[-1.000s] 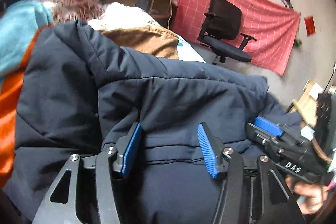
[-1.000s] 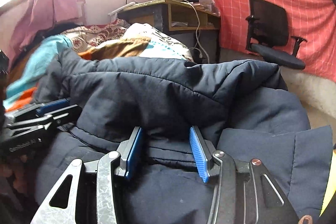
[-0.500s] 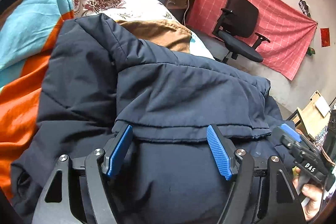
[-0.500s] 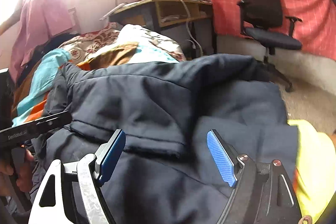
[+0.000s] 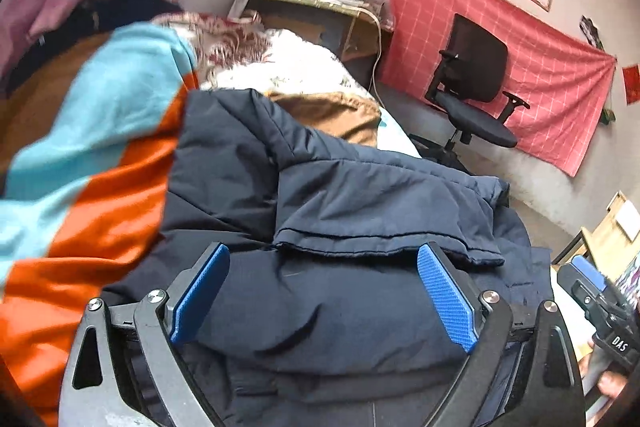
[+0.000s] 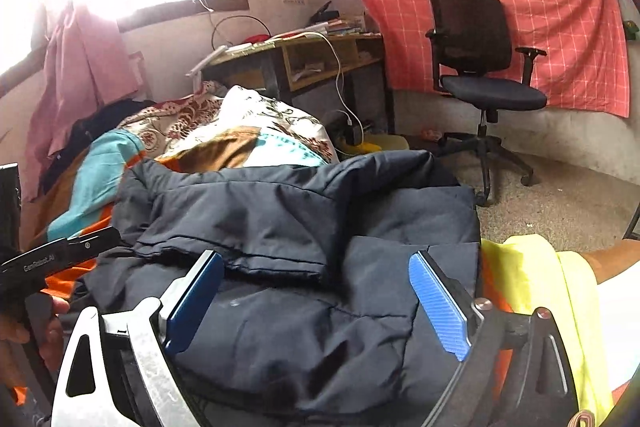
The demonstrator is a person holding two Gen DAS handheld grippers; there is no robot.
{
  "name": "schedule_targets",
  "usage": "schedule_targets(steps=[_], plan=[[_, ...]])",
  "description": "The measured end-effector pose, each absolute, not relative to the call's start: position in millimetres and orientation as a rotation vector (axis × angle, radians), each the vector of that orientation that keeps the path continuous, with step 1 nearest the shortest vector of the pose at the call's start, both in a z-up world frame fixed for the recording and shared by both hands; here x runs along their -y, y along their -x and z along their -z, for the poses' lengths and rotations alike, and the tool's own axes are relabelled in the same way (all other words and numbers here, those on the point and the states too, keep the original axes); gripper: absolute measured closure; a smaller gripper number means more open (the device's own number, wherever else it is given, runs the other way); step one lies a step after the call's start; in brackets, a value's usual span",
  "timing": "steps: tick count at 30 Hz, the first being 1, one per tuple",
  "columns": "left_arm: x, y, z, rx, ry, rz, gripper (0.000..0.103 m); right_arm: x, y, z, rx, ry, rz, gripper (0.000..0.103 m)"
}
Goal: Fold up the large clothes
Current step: 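Pull both tools back and move them toward the jacket's bottom edge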
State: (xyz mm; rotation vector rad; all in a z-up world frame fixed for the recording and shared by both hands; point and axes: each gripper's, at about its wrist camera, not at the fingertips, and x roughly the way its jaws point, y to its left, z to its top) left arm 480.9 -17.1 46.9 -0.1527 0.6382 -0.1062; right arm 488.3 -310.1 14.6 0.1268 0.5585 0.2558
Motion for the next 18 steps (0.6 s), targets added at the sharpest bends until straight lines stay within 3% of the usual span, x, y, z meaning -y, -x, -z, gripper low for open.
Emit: schedule_targets(steps=[7, 18], plan=[[25, -445, -65, -0.589, 0.103, 0.117, 0.008, 297, -451, -30, -0.523, -0.075, -0.277, 0.000], [25, -401, -69, -0.548, 0.041, 0.113, 0.007, 296, -406, -43, -0.510, -0.057, -0.263, 0.000]])
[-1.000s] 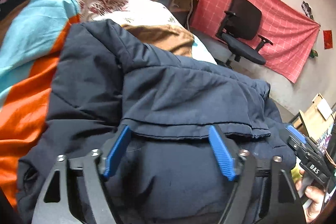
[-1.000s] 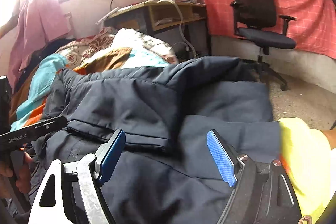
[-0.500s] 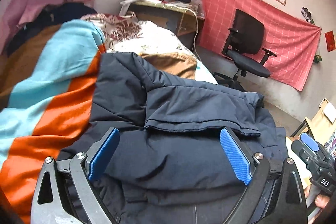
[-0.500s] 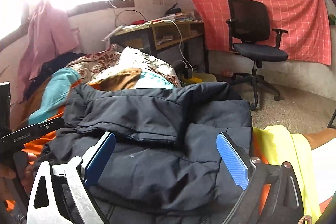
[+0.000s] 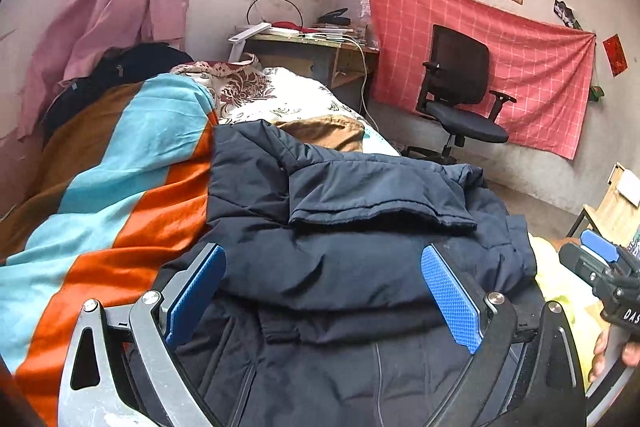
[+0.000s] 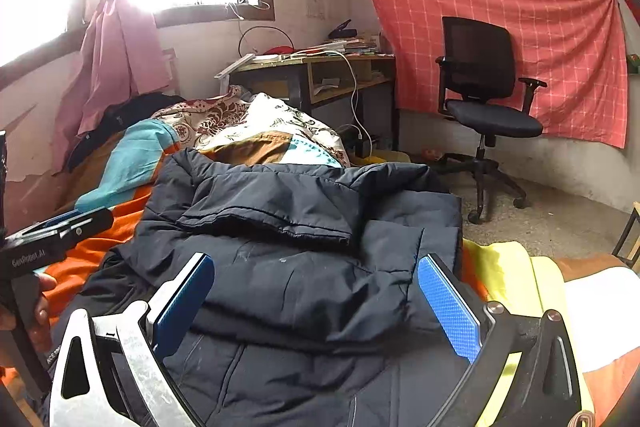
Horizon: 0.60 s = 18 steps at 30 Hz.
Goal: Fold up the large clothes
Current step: 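Pull both tools back and move them toward the jacket's bottom edge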
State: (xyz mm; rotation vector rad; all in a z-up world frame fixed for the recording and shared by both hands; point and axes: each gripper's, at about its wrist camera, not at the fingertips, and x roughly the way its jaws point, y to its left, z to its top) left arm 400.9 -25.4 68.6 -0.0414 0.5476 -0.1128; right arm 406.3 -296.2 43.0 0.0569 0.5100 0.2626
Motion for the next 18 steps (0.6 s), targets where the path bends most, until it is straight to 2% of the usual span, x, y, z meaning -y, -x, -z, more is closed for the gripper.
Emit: schedule_targets(steps=[18], plan=[[9, -311, -47, -0.491, -0.058, 0.123, 0.007, 293, -322, -35, -0.549, -0.085, -0.239, 0.000]])
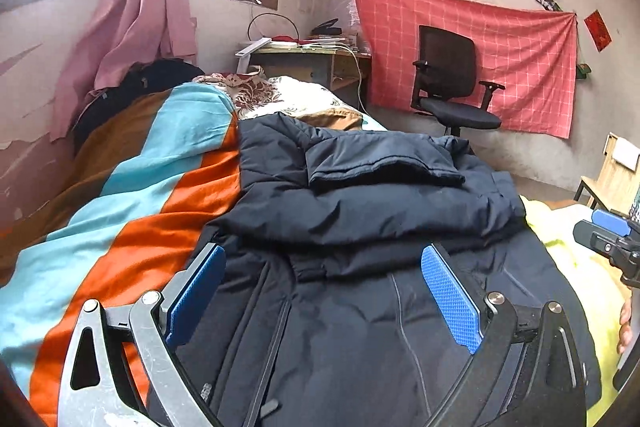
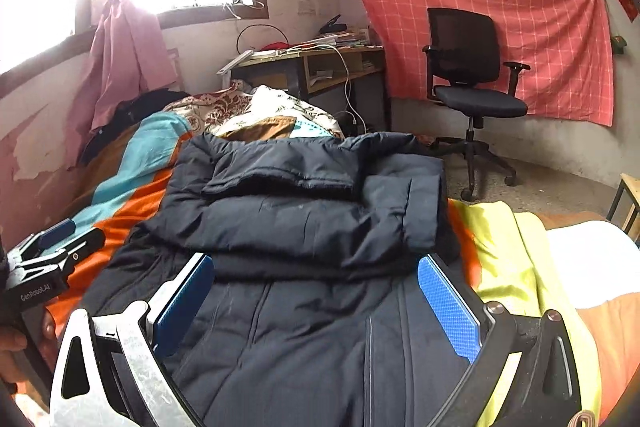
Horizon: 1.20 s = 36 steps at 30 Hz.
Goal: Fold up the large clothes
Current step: 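Pull both tools back and move them toward the jacket's bottom edge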
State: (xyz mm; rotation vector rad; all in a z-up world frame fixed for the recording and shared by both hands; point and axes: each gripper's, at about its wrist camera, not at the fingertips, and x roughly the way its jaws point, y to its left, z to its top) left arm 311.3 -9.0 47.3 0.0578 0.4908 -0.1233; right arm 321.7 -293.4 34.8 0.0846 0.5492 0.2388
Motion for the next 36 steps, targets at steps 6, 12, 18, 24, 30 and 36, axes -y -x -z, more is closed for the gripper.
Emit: schedule_targets(steps=[6, 12, 18, 24, 30, 36], plan=[[9, -291, -44, -0.492, -0.072, 0.127, 0.007, 288, -295, -30, -0.537, -0.063, -0.254, 0.000], [10, -272, -41, -0.492, -0.080, 0.132, 0.007, 283, -274, -26, -0.533, -0.073, -0.269, 0.000], [12, -254, -35, -0.496, -0.088, 0.125, 0.007, 278, -260, -23, -0.529, -0.066, -0.276, 0.000], [18, -231, -34, -0.486, -0.099, 0.134, 0.007, 275, -242, -20, -0.529, -0.050, -0.287, 0.000], [25, -216, -33, -0.490, -0.111, 0.158, 0.007, 273, -222, -19, -0.529, -0.026, -0.304, 0.000], [32, -203, -27, -0.500, -0.125, 0.165, 0.007, 270, -202, -15, -0.524, 0.007, -0.311, 0.000]])
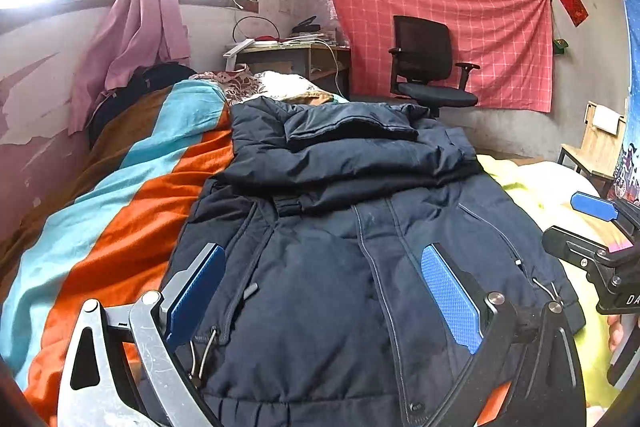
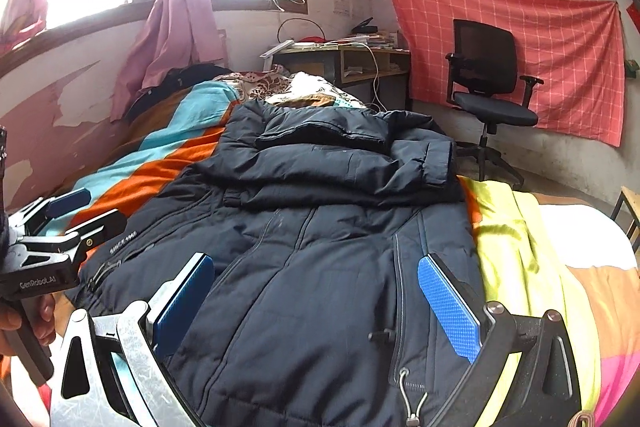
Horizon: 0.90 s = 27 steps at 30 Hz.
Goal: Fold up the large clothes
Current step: 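Pull both tools back and move them toward the jacket's bottom edge, then lower both open grippers to the jacket's bottom edge beside each other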
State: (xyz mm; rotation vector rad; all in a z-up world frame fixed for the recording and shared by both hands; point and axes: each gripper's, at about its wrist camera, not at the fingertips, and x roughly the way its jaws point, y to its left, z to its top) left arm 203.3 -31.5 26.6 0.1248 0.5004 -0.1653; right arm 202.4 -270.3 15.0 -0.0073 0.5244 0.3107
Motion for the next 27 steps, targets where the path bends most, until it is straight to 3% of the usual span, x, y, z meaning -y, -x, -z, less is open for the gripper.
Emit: schedule_targets(steps=[14, 27], plan=[[33, -177, 2, -0.546, -0.179, 0.164, 0.007, 278, -174, -1, -0.541, -0.027, -0.302, 0.000], [-4, -161, 47, -0.684, -0.319, 0.121, 0.007, 285, -151, 43, -0.679, 0.080, -0.351, 0.000]])
